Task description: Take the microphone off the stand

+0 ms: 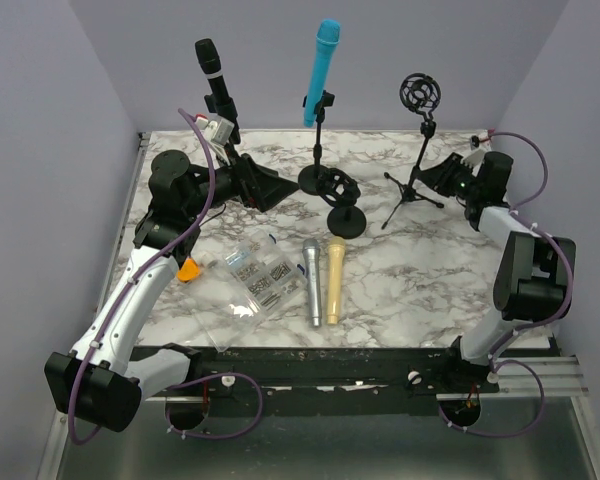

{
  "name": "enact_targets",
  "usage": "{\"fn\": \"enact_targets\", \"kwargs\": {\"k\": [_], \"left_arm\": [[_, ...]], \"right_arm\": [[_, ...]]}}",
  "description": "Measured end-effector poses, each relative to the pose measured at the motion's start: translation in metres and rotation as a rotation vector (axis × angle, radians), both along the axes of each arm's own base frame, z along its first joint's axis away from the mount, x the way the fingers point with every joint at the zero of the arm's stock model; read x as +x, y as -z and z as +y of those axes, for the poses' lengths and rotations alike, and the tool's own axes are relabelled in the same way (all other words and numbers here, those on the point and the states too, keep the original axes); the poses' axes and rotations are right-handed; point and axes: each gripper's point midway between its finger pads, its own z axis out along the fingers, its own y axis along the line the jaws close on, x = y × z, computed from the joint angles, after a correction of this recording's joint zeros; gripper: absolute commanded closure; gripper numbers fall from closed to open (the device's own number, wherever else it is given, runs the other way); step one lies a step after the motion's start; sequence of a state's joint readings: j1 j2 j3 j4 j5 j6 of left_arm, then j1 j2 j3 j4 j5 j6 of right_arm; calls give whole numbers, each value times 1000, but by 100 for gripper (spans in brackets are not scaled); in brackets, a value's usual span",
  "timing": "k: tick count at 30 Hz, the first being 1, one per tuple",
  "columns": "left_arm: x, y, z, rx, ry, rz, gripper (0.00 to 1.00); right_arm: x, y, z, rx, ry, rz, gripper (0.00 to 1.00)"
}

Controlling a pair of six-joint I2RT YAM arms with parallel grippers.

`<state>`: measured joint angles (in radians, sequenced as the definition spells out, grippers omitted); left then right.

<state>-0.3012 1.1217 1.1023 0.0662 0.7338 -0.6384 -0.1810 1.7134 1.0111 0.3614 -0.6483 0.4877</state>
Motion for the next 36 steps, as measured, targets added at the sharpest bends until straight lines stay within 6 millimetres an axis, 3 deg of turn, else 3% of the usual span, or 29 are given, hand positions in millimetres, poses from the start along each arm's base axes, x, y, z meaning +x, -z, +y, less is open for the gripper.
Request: {"fn": "enact_targets", "kwargs": {"k": [8,13,14,18,21,28,33,36], "left_arm": [[0,2,0,1,0,5,1],[1,3,0,2,0,6,1],[1,3,0,2,0,7,1],[1,4,-1,3,1,9,2],[2,5,-1,4,2,12,1],[2,5,-1,4,2,14,1],[2,5,-2,4,3,13,1],[2,5,-2,4,3,13,1]], "right_arm": [[2,-3,8,-290,85,-45,99],[0,-2,2,-449,163,-48,95],[-1,-4,9,-474,161,-58,93],[-2,-5,8,-581,218,-59,80],[-3,-5,8,-626,241,-59,64],[-9,-12,5,-603,287,-42,27],[-20,-32,13,-466,290,-60,23],[-30,-30,22,-322,246,-39,24]]}}
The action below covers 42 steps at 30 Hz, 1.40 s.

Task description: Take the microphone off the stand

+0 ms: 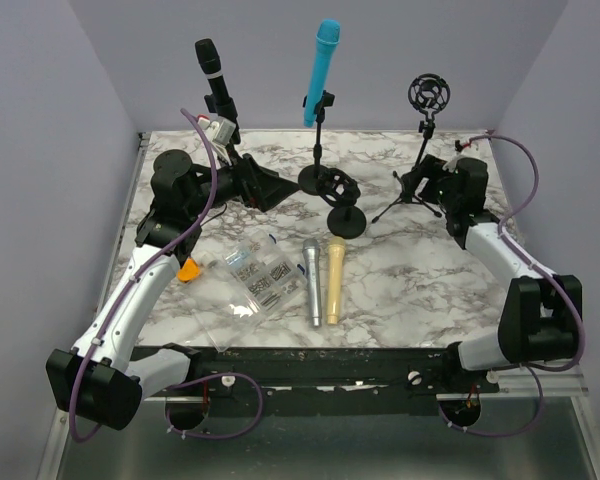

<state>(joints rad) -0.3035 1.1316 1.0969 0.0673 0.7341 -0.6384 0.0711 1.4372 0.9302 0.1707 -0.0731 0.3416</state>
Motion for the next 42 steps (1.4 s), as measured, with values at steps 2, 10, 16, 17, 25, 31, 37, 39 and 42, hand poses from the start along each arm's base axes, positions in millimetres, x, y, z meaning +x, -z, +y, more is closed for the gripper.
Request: {"fn": "enact_targets", "kwargs": {"k": [2,10,16,17,25,31,37,39,42], "left_arm": [[0,0,0,0,0,0,1],[0,0,0,0,1,0,1],[0,0,0,0,1,0,1],[0,0,0,0,1,0,1],[0,0,0,-1,2,2,1],[0,1,0,0,2,3,1],[1,1,0,0,2,6,2],[1,1,0,0,2,6,1],[1,1,0,0,2,6,1]], "right_arm": [[-7,11,1,102,-18,26,24],[-24,39,-2,559,-62,93,32],[-17,34,-4,756,-107,81,39],[-16,32,-5,779,-112,77,40],[-5,31,-9,917,-120,83,46],[2,36,-9,990,-115,98,52],[11,28,-10,1024,-132,69,58],[14,28,-10,1038,-134,64,60],[15,32,-10,1060,-133,70,62]]}}
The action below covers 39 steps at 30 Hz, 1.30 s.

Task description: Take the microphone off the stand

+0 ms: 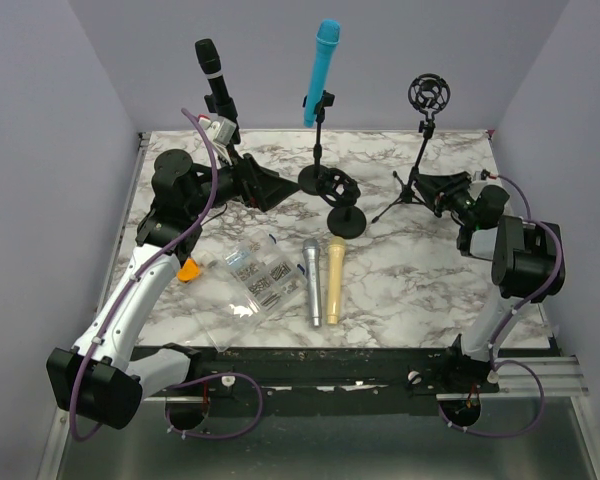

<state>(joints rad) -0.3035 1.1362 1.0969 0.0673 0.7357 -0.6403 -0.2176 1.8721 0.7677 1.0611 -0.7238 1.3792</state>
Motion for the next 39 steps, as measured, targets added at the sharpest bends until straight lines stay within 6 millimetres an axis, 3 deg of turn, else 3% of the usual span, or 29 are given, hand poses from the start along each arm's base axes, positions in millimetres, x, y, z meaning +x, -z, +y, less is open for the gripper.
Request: {"fn": "enact_targets", "kwargs": {"k": [4,12,19,30,39], "left_arm": [[0,0,0,0,0,0,1],[0,0,0,0,0,0,1],[0,0,0,0,0,0,1],[0,-1,0,-2,1,-4,1],[-1,-1,-2,-2,7,-5,1]], "right_arm": [[1,2,0,13,0,3,70],[2,0,0,0,-4,-11,99],[4,-1,-3,-114,6,-10,99],[13,-20,-20,-544,138,33,99],[7,-2,-19,-657,137,74,99]]}}
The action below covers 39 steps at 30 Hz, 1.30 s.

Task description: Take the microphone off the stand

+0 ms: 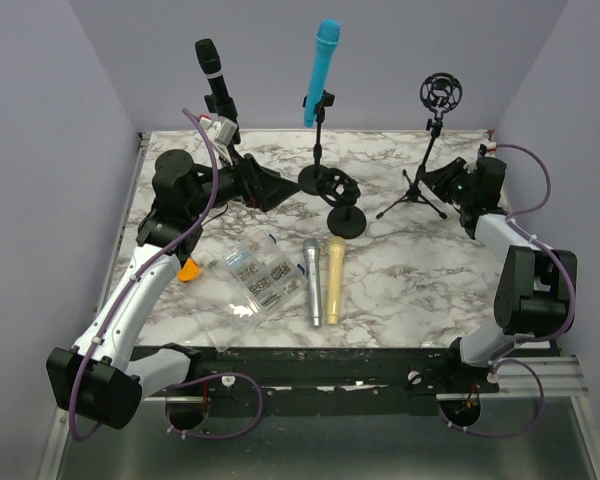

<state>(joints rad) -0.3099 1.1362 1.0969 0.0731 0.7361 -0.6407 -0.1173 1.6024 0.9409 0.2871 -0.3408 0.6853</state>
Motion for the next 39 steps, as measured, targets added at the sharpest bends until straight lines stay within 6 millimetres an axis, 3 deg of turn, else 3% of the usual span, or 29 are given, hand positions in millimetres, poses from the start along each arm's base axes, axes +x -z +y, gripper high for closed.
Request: {"fn": "enact_targets", "kwargs": {"k": [8,16,21,31,39], "left_arm": [[-1,0,-1,0,4,0,1],[-1,0,-1,0,4,0,1],[-1,0,-1,0,4,0,1],[-1,0,-2,0,6,0,1],[-1,0,-2,0,6,0,1]], "right_arm": [[1,-1,0,-83,15,-16,99],[1,-2,7,-280,61,-3,97],[1,-3,5,-387,91,13,87],[-3,-6,5,-415,88,38,43],[-21,-46,10,-370,85,-16,34]]}}
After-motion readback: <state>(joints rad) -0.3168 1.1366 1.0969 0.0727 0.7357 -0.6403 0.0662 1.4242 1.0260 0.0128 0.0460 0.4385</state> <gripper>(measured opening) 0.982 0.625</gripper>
